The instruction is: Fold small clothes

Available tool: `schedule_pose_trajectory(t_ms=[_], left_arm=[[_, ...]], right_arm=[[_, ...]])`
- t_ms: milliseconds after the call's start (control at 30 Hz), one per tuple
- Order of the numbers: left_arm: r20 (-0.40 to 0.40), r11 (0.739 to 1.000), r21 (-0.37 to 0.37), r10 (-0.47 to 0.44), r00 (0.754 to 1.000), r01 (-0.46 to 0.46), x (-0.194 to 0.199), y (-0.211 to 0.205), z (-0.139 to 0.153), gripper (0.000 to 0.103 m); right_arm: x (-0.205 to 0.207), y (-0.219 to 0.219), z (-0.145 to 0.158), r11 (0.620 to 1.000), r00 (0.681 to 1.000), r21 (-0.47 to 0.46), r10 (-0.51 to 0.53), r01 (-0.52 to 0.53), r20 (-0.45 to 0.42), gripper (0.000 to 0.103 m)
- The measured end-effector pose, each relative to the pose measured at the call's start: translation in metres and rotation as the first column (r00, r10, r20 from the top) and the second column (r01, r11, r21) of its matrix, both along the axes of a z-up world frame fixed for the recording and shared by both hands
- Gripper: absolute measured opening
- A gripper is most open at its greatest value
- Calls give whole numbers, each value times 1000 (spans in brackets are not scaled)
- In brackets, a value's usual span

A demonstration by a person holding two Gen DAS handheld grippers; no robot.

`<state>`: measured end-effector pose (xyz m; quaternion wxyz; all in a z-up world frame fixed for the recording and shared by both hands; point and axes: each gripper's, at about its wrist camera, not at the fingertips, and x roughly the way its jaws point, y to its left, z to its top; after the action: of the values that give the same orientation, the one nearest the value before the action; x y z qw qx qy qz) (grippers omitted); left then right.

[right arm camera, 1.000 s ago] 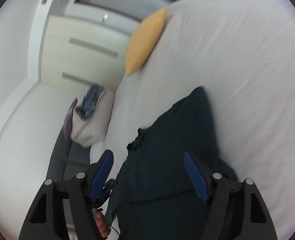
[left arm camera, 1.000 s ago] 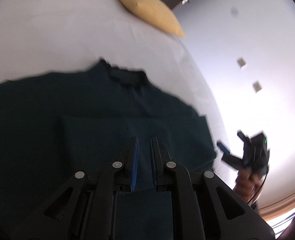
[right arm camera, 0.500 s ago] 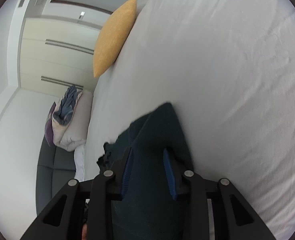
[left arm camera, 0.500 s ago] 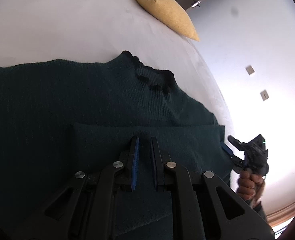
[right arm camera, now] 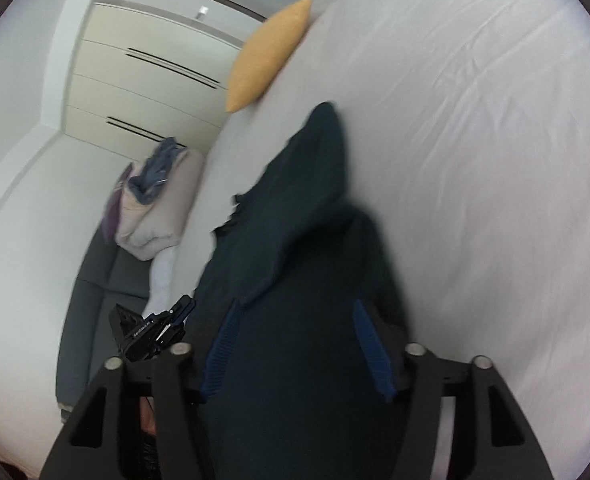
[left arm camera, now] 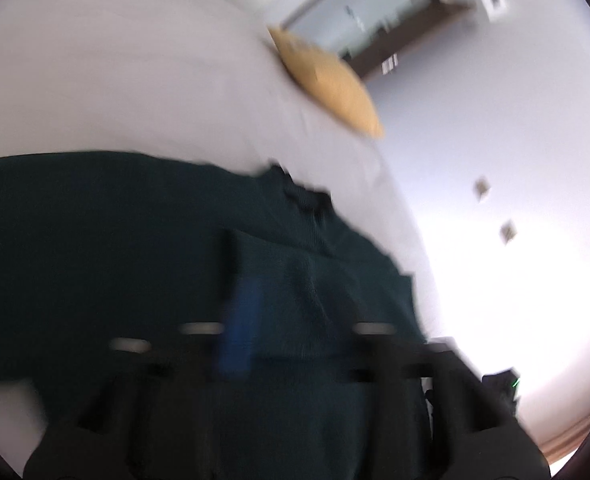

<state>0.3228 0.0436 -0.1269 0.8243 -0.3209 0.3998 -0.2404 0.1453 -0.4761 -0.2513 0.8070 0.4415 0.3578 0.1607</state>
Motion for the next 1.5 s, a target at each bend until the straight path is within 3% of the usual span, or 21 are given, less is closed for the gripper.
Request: schedule_pose_trajectory(t_ms=[33,100,200,300,400,500,600,667,867,967,1067,1167,1200,1300,1367,1467,1500], left_arm=[[16,999,-35,28,999,-27,-11,16,4,103],[29,987,-109,118,993,-114,-41,62,9,103],[-29,944,-206,258,966,-258,-83,130,-1,103],[-92,847,-293,437,895,-444,-131,196,-16,103],[-187,678,-361,620,762,-640,-180,254,-41,102],[-260,564,-402,686,680,-722,-205,286,-60,96],[-284,490,-411,732,619,-768,-223,301,-62,91],[-302,432,-407,767,566,-804,-235,311,-63,89],[-343,340,-427,796,498,-838,-250,350,-76,87],[-350,329,-416,803,483,-848,-246,364,-83,83],[-353,336,-381,808,472,-861,-232,366,-92,71],[-372,326,-373,805,462,-869,-227,368,-100,43],[-381,327,-367,801,461,-871,-224,370,-105,27],[-392,330,-357,797,460,-874,-213,372,-120,12],[-364,361,-329,804,470,-873,-204,373,-115,9],[-241,471,-235,819,520,-850,-187,363,-86,8],[-181,525,-195,811,556,-829,-177,354,-71,8]], right_arm=[[-7,12,4,1000,1000,-4,17,-17,11,66],[-15,37,10,998,998,18,57,-57,29,66],[-18,78,17,993,993,39,112,-114,39,66],[-15,119,23,984,985,50,167,-169,37,66],[-14,149,32,976,976,51,212,-214,47,66],[-14,176,40,968,968,42,246,-248,45,66],[-13,196,47,961,961,22,275,-276,35,66],[-14,203,48,958,958,21,284,-284,37,66],[-15,216,49,956,955,9,294,-295,28,66],[-14,217,47,957,957,14,288,-289,18,66],[-15,217,44,960,960,16,279,-280,16,66],[-12,219,42,961,961,20,276,-276,8,66],[-13,219,42,961,961,16,277,-277,7,66],[-16,218,43,961,961,-1,277,-277,7,66],[-15,215,42,963,963,-1,268,-268,9,66],[-14,208,40,968,968,-4,250,-250,13,64],[-12,207,39,970,970,-1,245,-245,9,62]])
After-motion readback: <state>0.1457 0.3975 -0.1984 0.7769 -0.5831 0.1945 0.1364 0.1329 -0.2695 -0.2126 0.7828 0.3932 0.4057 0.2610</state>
